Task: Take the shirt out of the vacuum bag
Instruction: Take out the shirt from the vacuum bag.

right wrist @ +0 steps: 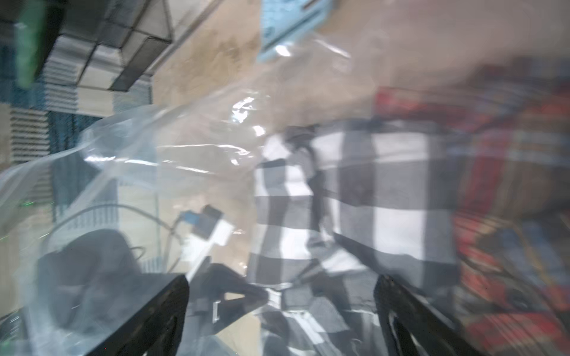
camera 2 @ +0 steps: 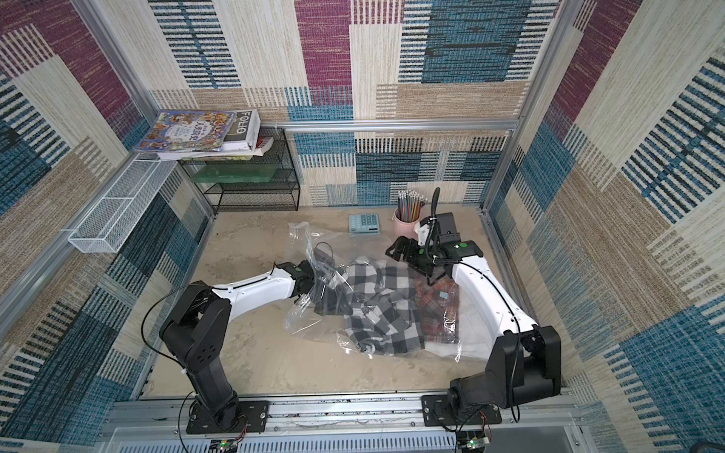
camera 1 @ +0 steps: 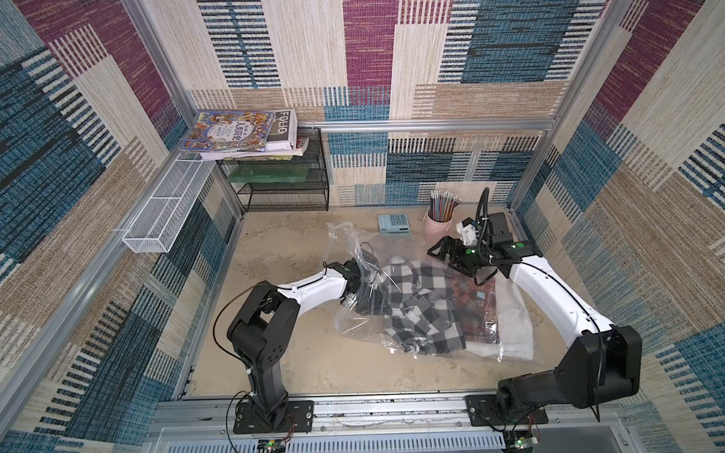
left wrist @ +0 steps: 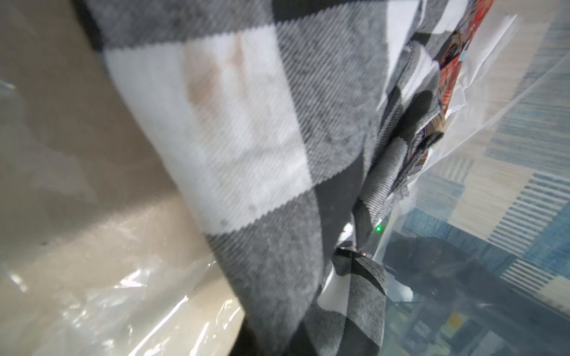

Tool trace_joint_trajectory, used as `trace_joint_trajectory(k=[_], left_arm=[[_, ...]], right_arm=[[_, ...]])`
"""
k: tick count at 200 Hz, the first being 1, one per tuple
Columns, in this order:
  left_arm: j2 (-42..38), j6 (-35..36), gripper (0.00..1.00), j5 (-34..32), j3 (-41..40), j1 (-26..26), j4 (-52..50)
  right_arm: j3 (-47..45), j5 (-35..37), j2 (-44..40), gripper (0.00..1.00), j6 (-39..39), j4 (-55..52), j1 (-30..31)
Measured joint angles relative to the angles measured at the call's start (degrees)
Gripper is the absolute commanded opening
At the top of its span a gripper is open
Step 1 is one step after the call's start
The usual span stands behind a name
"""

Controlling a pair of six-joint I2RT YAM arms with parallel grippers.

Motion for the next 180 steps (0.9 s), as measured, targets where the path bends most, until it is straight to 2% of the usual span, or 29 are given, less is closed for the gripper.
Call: trace_joint_trajectory(k=[28,68,131,180], left_arm=[[-1.2,0.1,0.00,-0.1,0.1,0.5,-0.8],[-4.1,0.4,0.00,-0.2,-1.7,2.8,-1.9],[-9.9,0.4,0.00,-0.4,-6.0,8.3,-3.7],[-15.0,-0.3,0.00,-0.3,-10.7,14.4,-4.5]], right_arm=[[-8.0,1.0,-3.1,0.96,1.4,2.1,-4.4],[-11.6,2.4,-4.5,0.96,1.6,3.4,-8.3],[-15.1,3.5,-3.6,0.96,0.8,4.6,-10.1],[-15.5,4.7,-2.9,0.96,0.5,4.8,-10.8]])
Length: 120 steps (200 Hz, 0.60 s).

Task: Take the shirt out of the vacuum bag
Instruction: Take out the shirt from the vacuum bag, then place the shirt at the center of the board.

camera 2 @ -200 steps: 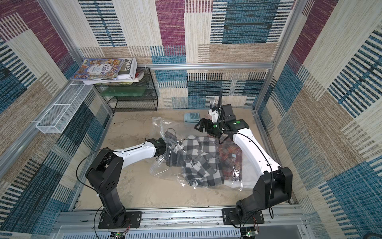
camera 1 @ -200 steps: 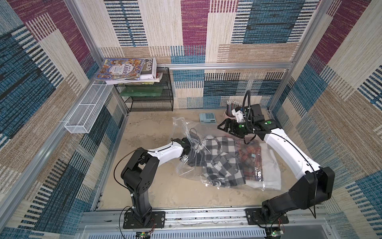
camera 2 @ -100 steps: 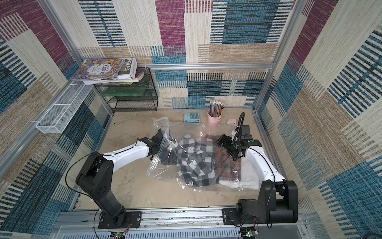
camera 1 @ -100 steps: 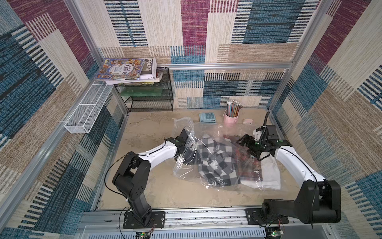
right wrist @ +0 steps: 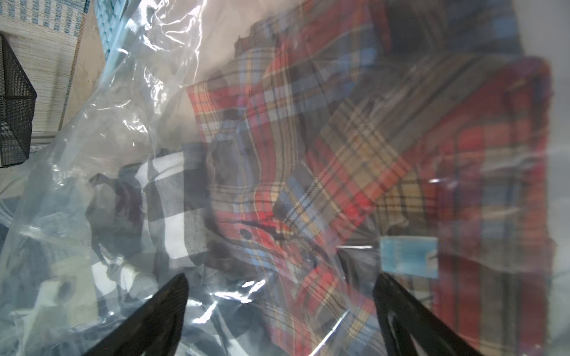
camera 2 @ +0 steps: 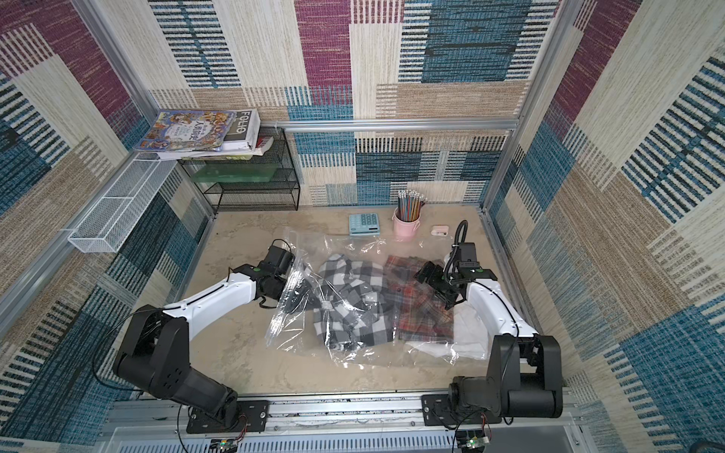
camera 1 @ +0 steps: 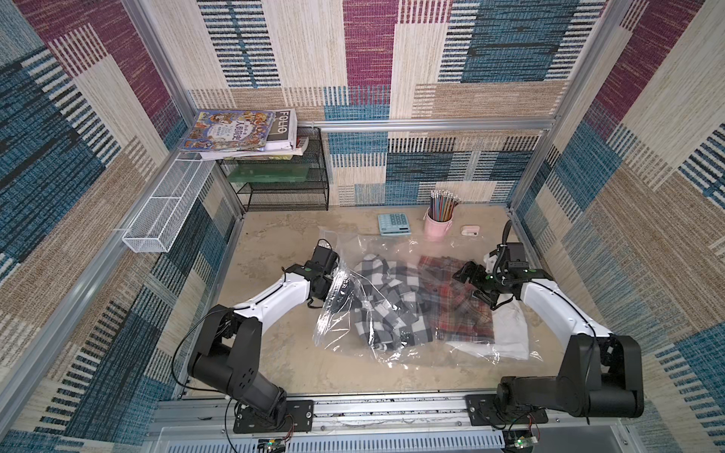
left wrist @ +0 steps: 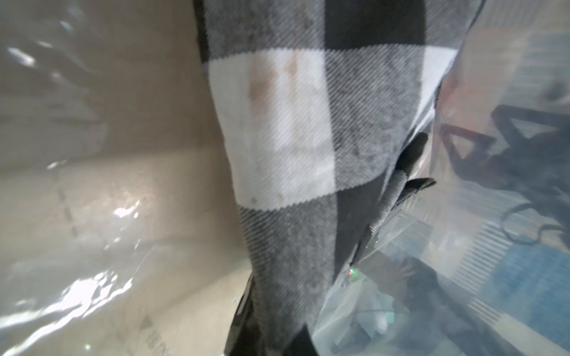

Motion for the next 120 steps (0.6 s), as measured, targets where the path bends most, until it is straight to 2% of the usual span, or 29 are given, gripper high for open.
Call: trace_joint_trajectory(k=[54,120], left_arm=[[-5.4,1.6,0.00,0.0,-0.8,6.1,-4.7],[-8.6,4.5,0.00,-2.0,-3.7,17.0,-11.0]], right_arm=[[0.7,1.2,1.4,0.96,0.0,0.1,-0.2],[1.0,2.4,2.4,0.96,-0.2,0.3,-0.8]])
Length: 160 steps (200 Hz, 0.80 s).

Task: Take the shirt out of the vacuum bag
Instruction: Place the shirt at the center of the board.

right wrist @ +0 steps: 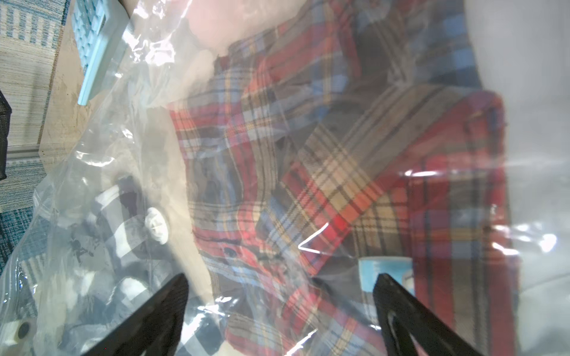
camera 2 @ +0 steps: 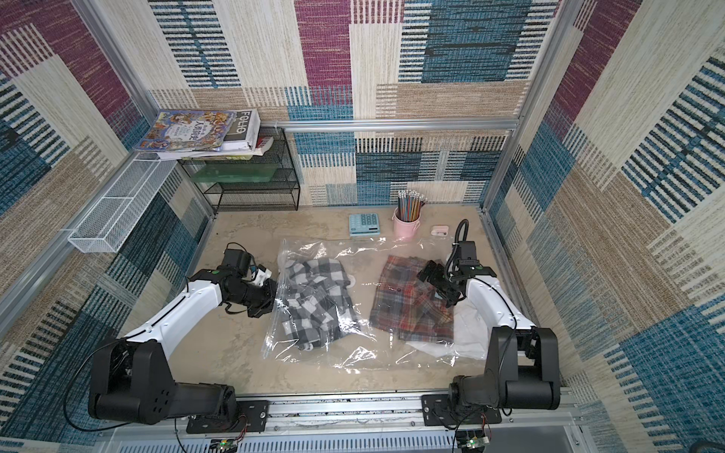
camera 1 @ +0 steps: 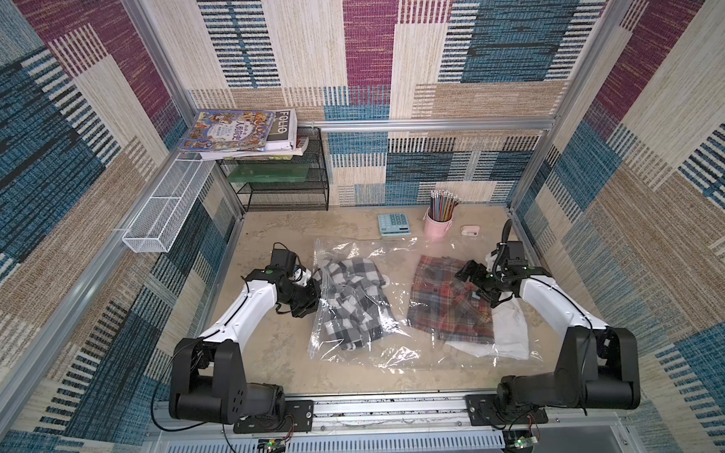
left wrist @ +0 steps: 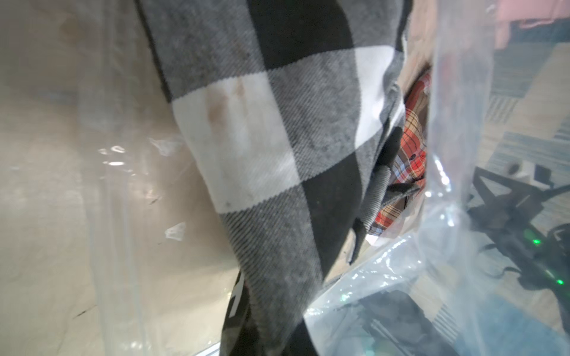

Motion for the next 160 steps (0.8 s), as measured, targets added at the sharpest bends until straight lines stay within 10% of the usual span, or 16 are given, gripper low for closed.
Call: trace_joint_trajectory(k=[160], left_arm=[[1.0,3.4,0.00,-3.7,-5.6,28.2,-1.0]], right_arm=[[-0.1,0.3,1.1,0.96,-1.3,0.9,-4.6]])
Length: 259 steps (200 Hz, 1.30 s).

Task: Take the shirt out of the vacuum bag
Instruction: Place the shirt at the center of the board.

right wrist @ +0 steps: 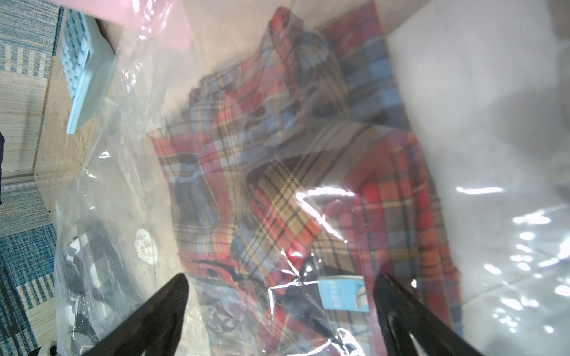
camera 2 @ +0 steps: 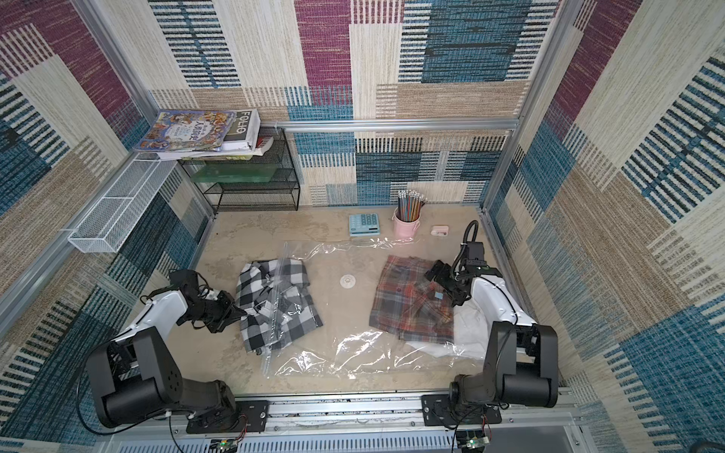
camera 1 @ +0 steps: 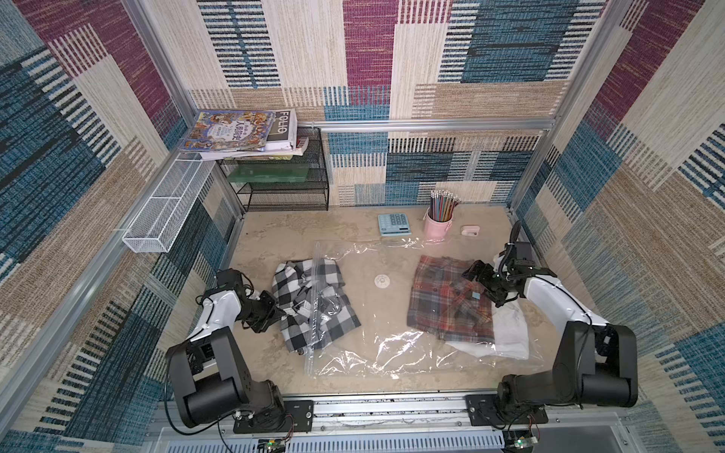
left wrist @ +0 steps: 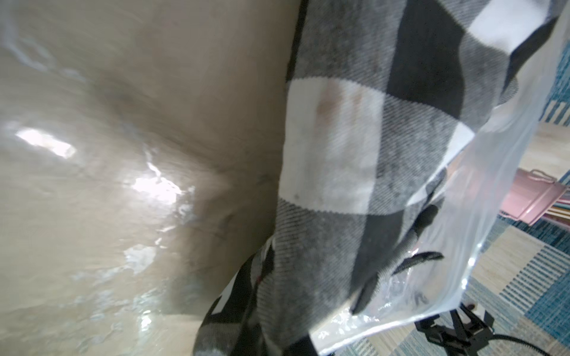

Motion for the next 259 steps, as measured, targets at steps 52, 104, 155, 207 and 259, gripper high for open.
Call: trace_joint_trajectory(k=[52,104,155,207,259], left_arm=[[-4.7,-0.1,0.00,-7.3,1.2,2.1,-1.4],[-6.2,-1.7,0.29,-13.7,1.7,3.4,-3.8],[-11.9,0.1,0.99,-15.3,9.2,1.7,-9.4],[-11.9,4.8,0.99,-18.2,18.3,-7.9,-17.3],[-2.1,10.3,0.97,-25.0,21.9,-21.6,-25.0]], right_arm=[[0.3,-0.2,0.3,0.96,-0.1,0.4,-2.2],[1.2,-0.3,0.3,0.96,-0.6,0.4,-3.4],[1.6,-0.6,0.3,0.96,-1.3,0.4,-3.4],[3.4,-0.9,-0.3,0.96,-2.2,-0.3,-2.7],[5.1,-0.9,-1.4,0.96,-3.0,-1.4,-1.0]])
